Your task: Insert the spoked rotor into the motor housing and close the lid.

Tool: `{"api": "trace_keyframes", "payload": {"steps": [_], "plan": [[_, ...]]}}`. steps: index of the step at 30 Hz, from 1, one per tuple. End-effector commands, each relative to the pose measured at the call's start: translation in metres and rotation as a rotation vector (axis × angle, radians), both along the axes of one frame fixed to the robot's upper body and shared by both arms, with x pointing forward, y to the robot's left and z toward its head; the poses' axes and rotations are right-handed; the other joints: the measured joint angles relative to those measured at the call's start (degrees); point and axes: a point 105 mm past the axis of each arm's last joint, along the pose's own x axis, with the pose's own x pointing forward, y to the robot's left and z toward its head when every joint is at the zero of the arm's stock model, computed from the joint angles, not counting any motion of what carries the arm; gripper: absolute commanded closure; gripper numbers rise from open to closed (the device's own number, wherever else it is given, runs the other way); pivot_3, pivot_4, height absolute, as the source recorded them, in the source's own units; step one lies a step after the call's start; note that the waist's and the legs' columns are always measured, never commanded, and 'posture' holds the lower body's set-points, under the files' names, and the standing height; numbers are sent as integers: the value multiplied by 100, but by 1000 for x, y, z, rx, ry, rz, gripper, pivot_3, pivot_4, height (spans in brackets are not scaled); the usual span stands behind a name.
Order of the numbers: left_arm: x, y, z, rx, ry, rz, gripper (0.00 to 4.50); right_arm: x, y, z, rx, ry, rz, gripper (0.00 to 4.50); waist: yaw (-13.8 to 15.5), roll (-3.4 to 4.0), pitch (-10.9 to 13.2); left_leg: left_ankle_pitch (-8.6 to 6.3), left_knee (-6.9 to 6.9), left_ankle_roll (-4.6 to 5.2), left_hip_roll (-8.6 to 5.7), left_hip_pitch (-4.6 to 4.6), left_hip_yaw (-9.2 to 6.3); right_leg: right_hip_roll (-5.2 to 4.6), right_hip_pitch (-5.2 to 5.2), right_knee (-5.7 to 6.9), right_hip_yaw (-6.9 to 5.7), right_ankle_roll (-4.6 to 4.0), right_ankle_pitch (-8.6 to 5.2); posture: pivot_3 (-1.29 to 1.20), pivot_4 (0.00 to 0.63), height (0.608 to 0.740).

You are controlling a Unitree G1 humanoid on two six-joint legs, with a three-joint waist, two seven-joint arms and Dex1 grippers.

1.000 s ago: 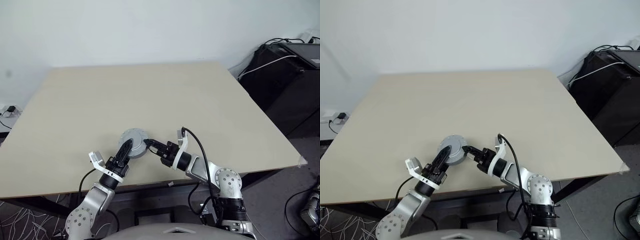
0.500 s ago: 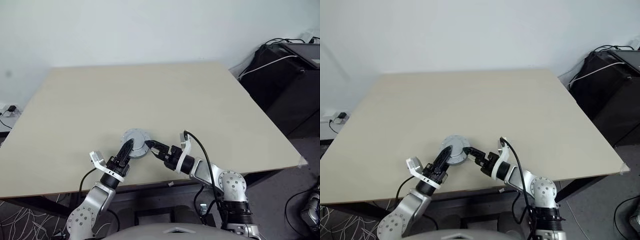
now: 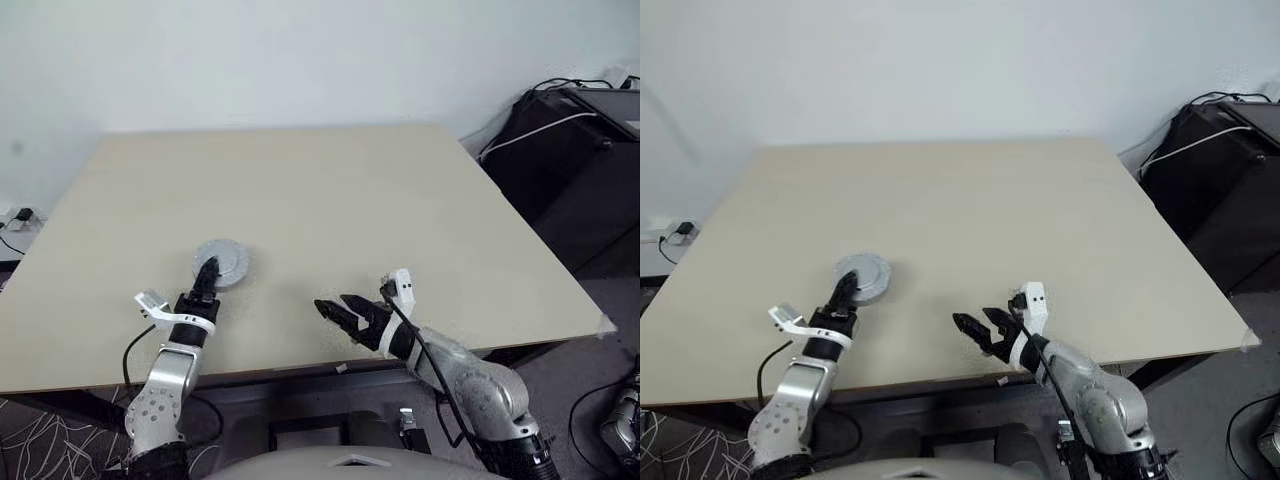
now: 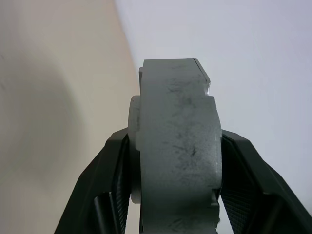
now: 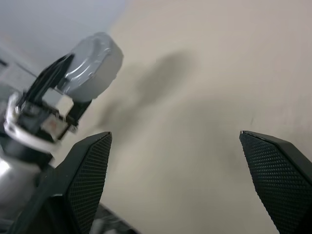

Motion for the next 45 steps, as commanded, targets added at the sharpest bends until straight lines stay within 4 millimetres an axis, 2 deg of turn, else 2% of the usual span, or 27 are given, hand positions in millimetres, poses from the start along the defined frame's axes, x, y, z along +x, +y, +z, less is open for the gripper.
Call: {"api": "trace_keyframes", "payload": {"steps": [1, 5, 7, 14, 22, 26, 35, 39, 40, 45], "plan": [[11, 6, 18, 35, -66, -20, 2382, 1, -4, 19, -82, -242, 15, 0, 23, -5, 0, 0, 2, 0, 0, 0, 2, 0, 0, 0, 0, 1, 0, 0, 0, 740], [22, 17, 13, 68, -33, -1, 2382, -4, -10, 22, -175, -437, 12, 0, 71, -21, -1, -1, 15, -2, 1, 5, 4, 0, -1, 1, -1, 6, 3, 0, 0, 740], [29, 23, 8, 87, -3, 26, 2382, -7, -13, 18, -204, -465, 14, 0, 83, -24, -2, -1, 16, -3, 2, 7, 4, 1, 2, 2, -3, 7, 4, 0, 0, 740], [56, 28, -9, 139, 91, 72, 2382, -10, -20, 7, -231, -458, -4, 0, 158, -61, -1, -1, 26, -3, 2, 8, 3, 1, 6, 6, -4, -18, 23, 0, 0, 740], [90, 23, -3, 165, 90, 65, 2382, -9, -22, 4, -234, -450, -20, 0, 216, -68, 1, 0, 28, -5, 1, 7, -2, 5, 15, 8, -8, -19, 26, 0, 0, 740], [103, 27, -1, 191, 110, 86, 2382, -10, -23, 2, -237, -443, -27, 0, 220, -69, 1, 1, 29, -5, 1, 6, -2, 6, 28, 9, -7, -19, 26, 0, 0, 740], [106, 28, -32, 283, 303, 87, 2382, -10, -23, -1, -244, -434, -37, 0, 229, -73, -4, 2, 33, -6, 1, 9, -9, 8, 35, 11, -11, -16, 28, 0, 0, 740], [104, 26, -38, 288, 334, 73, 2382, -8, -23, -2, -248, -431, -39, 0, 220, -71, -6, 2, 39, -8, 3, 43, -10, 8, 48, 14, -13, -9, 27, 0, 0, 740], [104, 25, -38, 289, 333, 70, 1622, -8, -23, -3, -248, -430, -39, 0, 218, -69, -7, 2, 42, -10, 5, 44, -8, 8, 48, 15, -14, -7, 28, 0, 0, 740], [98, 28, -40, 300, 339, 65, 57, -6, -22, -4, -251, -425, -40, 0, 218, -57, -22, 3, 50, -11, 8, 42, -5, 7, 46, 17, -14, -8, 36, 0, 0, 740]]}}
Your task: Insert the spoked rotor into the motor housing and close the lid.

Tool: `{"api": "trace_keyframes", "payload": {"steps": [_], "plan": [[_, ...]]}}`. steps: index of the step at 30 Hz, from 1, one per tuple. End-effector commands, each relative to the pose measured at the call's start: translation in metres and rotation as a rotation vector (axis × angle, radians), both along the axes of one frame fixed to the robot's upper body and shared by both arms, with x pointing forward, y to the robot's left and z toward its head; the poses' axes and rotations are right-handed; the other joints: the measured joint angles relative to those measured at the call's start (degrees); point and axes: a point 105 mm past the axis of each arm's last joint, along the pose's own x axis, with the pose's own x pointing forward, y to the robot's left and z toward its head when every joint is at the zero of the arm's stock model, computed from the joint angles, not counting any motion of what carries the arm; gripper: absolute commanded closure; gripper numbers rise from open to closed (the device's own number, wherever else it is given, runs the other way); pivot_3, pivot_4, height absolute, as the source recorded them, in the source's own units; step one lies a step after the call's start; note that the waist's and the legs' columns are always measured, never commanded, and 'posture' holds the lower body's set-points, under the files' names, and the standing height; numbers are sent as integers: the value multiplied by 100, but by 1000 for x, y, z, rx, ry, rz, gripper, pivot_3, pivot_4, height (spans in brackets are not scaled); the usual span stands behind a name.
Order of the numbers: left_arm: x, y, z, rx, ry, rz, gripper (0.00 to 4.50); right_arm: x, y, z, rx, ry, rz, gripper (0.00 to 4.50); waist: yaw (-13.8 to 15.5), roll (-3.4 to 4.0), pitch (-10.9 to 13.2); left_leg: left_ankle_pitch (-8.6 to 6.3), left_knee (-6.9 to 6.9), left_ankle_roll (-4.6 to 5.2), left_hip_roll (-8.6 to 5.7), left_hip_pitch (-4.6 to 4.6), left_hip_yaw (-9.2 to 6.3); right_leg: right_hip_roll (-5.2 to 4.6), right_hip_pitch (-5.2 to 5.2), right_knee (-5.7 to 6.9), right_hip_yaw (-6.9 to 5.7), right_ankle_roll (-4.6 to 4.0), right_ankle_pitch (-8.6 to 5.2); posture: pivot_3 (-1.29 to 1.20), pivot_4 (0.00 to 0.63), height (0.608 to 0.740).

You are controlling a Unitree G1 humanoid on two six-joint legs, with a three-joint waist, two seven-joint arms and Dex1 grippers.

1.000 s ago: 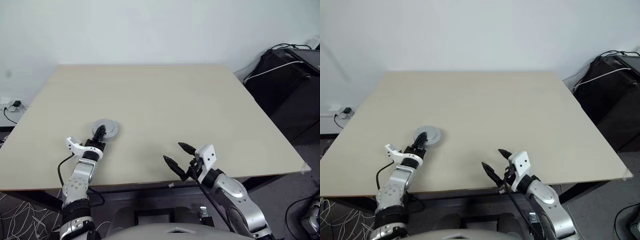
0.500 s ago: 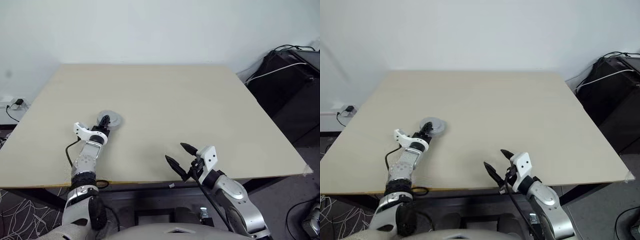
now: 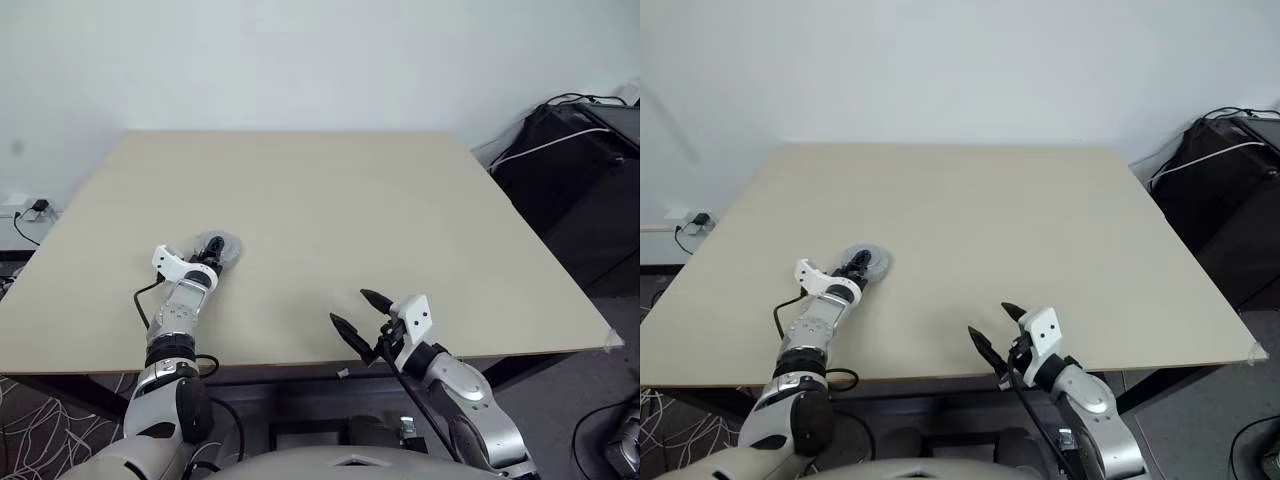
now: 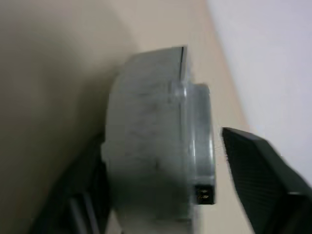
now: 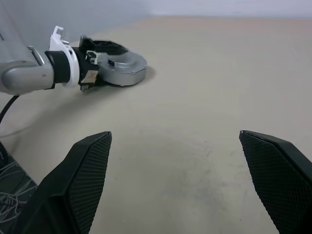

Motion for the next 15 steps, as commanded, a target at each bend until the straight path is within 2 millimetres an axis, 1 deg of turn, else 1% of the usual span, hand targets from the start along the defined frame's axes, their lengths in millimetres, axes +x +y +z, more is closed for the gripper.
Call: {"api": "trace_keyframes", "payload": {"steps": [1, 9, 15], "plan": [[-1, 4, 5, 29, -6, -4, 24, 5, -2, 8, 5, -35, -10, 0, -2, 11, -13, 0, 1, 0, 0, 0, 0, 0, 0, 0, 0, -1, 2, 0, 0, 740], [-16, 10, 2, 36, 21, 1, 24, 6, -1, 6, 5, -25, -13, 0, -72, 14, -23, -1, -2, 0, 3, -1, 7, 0, -6, 2, 6, -13, 8, 0, 0, 740], [-31, 5, 2, 20, 31, -5, 24, 7, -1, 6, 6, -18, -17, 0, -82, 16, -30, -1, -2, -1, 3, 0, 8, 0, -9, 3, 9, -13, 8, 0, 0, 740]]}}
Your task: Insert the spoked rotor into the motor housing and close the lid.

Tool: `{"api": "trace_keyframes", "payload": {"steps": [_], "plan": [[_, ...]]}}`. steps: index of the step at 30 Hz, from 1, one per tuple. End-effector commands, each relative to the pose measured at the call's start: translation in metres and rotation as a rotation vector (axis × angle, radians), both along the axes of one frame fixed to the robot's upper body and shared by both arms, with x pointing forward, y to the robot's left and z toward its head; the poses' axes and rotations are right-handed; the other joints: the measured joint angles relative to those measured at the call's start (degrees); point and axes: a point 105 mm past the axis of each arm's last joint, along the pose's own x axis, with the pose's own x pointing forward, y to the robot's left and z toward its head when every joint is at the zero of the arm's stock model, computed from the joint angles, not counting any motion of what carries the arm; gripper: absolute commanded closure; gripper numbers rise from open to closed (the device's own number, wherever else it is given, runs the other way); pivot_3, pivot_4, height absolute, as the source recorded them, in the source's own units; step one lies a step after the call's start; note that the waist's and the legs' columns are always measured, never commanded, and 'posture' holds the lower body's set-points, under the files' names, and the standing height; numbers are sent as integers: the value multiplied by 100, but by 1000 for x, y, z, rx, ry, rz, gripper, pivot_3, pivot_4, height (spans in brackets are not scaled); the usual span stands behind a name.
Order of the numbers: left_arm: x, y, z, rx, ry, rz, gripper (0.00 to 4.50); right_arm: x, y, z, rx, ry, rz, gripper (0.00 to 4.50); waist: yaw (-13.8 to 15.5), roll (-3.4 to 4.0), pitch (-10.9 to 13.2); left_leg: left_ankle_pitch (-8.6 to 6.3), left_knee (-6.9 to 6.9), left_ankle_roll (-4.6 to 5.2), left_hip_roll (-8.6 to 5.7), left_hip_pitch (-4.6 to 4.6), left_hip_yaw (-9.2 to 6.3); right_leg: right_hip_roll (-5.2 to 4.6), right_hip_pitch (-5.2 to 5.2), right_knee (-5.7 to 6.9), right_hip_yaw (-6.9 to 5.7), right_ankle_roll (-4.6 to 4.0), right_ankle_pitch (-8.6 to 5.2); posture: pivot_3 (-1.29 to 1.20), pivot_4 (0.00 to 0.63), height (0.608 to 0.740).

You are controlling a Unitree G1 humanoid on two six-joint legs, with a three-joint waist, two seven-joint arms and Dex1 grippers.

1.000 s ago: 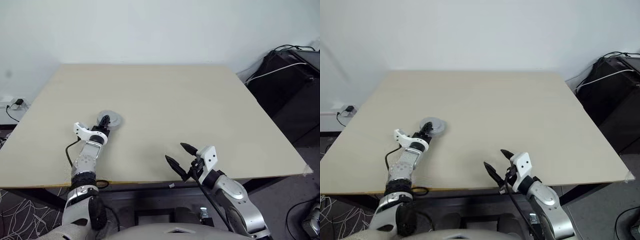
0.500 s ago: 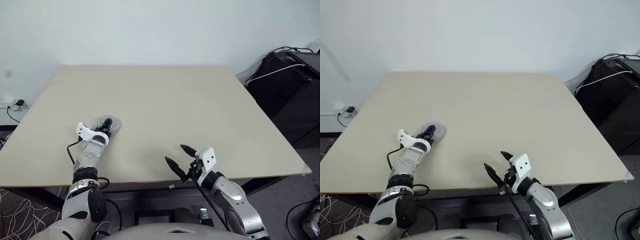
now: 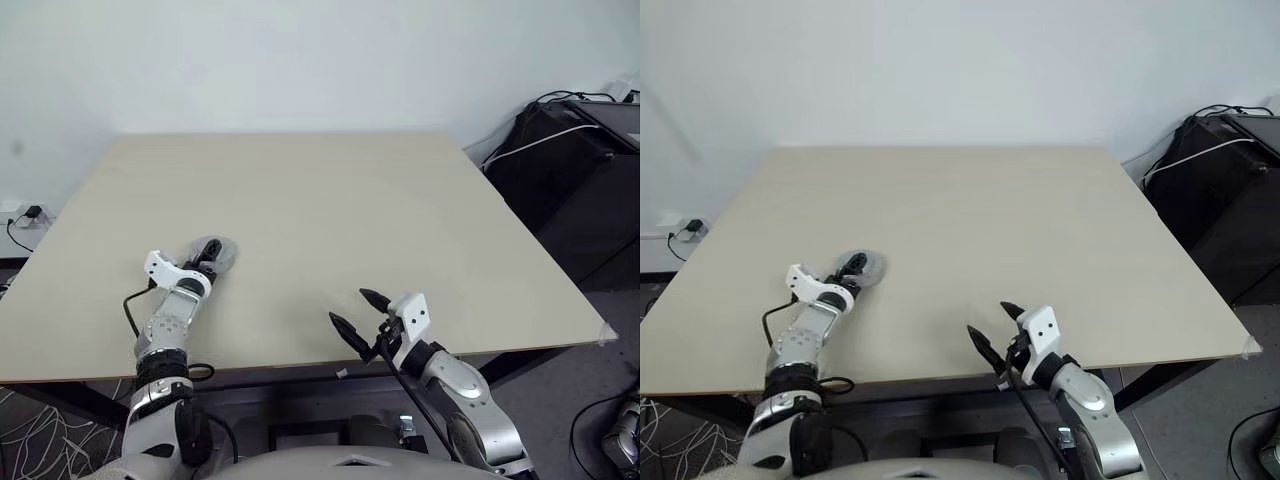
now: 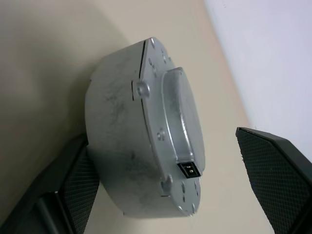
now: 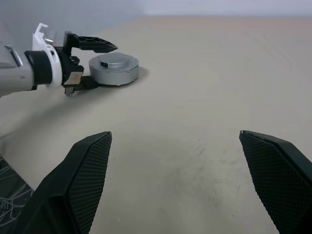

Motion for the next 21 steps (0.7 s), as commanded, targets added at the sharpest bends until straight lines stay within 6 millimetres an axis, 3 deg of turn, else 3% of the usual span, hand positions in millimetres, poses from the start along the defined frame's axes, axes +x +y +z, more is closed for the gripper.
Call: {"api": "trace_keyframes", "payload": {"steps": [1, 9, 21], "plan": [[-10, -3, 1, -12, 13, 1, 24, 6, -2, 9, 7, -35, -12, 0, -4, 3, -4, 0, 0, 0, 1, 1, 0, 0, -1, 0, 2, 0, 0, 0, 0, 740], [-39, -10, -6, 8, 51, -64, 24, 7, 1, 10, 15, -27, -10, 0, -4, 17, -30, -2, -1, -1, 1, 1, 1, 0, -4, 0, 7, 0, 0, 0, 0, 740], [-94, -33, -10, 400, 65, -603, 24, 7, 3, 9, 15, -6, 2, 0, -61, 63, -60, -20, -7, -31, 1, 5, -1, -12, -10, 0, 10, 13, -11, 0, 0, 740]]}}
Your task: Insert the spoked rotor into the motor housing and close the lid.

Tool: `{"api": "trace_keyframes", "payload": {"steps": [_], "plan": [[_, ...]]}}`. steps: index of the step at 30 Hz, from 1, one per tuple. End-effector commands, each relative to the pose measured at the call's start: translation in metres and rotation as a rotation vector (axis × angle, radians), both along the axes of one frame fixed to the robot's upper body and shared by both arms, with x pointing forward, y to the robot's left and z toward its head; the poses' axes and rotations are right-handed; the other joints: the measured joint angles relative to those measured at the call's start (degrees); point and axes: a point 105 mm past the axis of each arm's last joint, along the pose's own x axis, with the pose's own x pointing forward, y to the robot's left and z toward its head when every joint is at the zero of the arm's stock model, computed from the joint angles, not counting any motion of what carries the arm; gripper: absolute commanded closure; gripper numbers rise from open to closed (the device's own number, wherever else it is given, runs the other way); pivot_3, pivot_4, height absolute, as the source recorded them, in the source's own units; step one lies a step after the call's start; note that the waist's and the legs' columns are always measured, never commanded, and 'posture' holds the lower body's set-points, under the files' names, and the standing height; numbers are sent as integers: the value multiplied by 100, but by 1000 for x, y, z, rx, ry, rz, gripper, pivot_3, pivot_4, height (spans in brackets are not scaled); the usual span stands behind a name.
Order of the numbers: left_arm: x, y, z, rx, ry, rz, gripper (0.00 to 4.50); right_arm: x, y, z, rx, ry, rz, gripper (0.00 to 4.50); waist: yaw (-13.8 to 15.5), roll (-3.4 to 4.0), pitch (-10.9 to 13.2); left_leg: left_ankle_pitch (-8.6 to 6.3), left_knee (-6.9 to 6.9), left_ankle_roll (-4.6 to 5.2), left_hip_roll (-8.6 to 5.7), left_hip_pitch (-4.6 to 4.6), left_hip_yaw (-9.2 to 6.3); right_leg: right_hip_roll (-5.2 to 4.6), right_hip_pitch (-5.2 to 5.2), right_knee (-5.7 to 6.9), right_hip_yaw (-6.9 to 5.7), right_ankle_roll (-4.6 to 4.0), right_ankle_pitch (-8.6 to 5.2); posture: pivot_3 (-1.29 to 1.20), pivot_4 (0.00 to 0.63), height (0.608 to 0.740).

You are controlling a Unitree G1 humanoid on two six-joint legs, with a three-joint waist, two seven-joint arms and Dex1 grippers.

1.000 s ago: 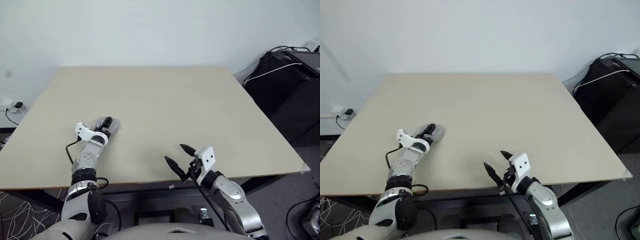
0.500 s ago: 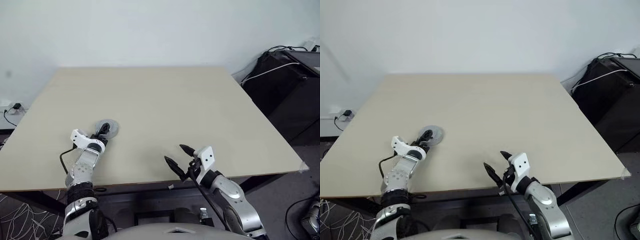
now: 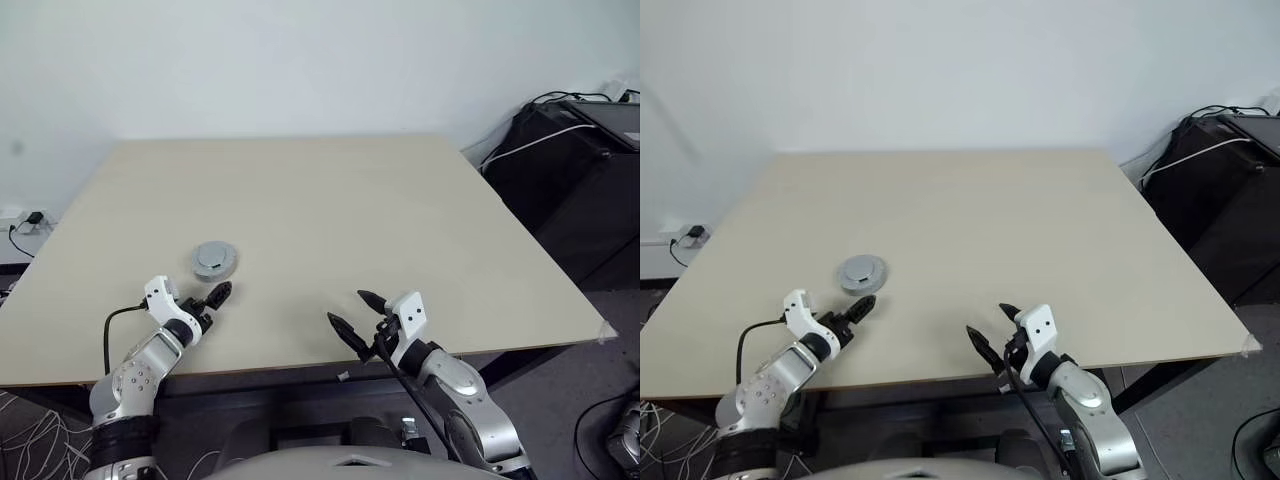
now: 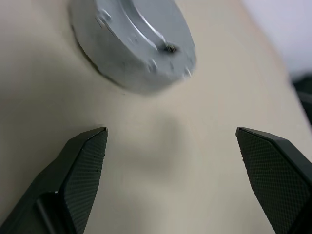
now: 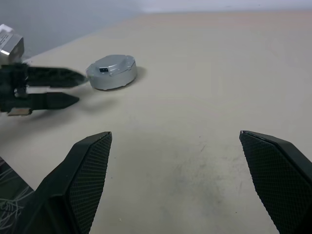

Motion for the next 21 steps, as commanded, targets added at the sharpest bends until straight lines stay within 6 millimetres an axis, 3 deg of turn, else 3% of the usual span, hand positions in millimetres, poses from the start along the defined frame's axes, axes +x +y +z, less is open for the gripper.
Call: {"api": "trace_keyframes", "payload": {"steps": [1, 5, 8, 13, 17, 21], "plan": [[-18, -19, -5, 110, 6, -194, 24, 5, 1, 12, 13, -43, 3, 0, -1, 10, -5, 0, -2, 0, 1, 0, 1, -2, -1, 0, 0, -1, 0, 0, 0, 740], [-38, -34, -5, 278, -71, -369, 24, 2, 0, 12, 13, -38, 2, 0, 2, 28, -7, -2, -14, 1, 15, 0, 3, -18, -7, -2, 4, -8, -4, 0, 0, 740], [-43, -48, 6, 394, -231, -424, 24, 1, -1, 15, 17, -56, -15, 0, 22, 33, -3, -7, -22, 9, 14, -3, 10, -27, -14, -5, 12, -19, -4, 0, 0, 740], [-41, -73, 34, 577, -551, -360, 24, 4, -10, 19, -19, -138, -119, 0, 113, 19, 11, -12, -23, 17, 13, -9, 21, -40, -23, -7, 20, -22, -3, 0, 0, 740], [-40, -79, 52, 615, -707, -204, 24, -1, -18, 14, -100, -213, -176, 0, 135, 30, 10, -12, -23, 17, 19, -8, 26, -40, -25, -6, 19, -2, -15, 0, 0, 740], [-43, -79, 49, 644, -733, -155, 24, -5, -22, 12, -119, -245, -208, 0, 121, 32, 12, -13, -23, 19, 19, -9, 31, -33, -27, -7, 20, 1, -16, 0, 0, 740]]}}
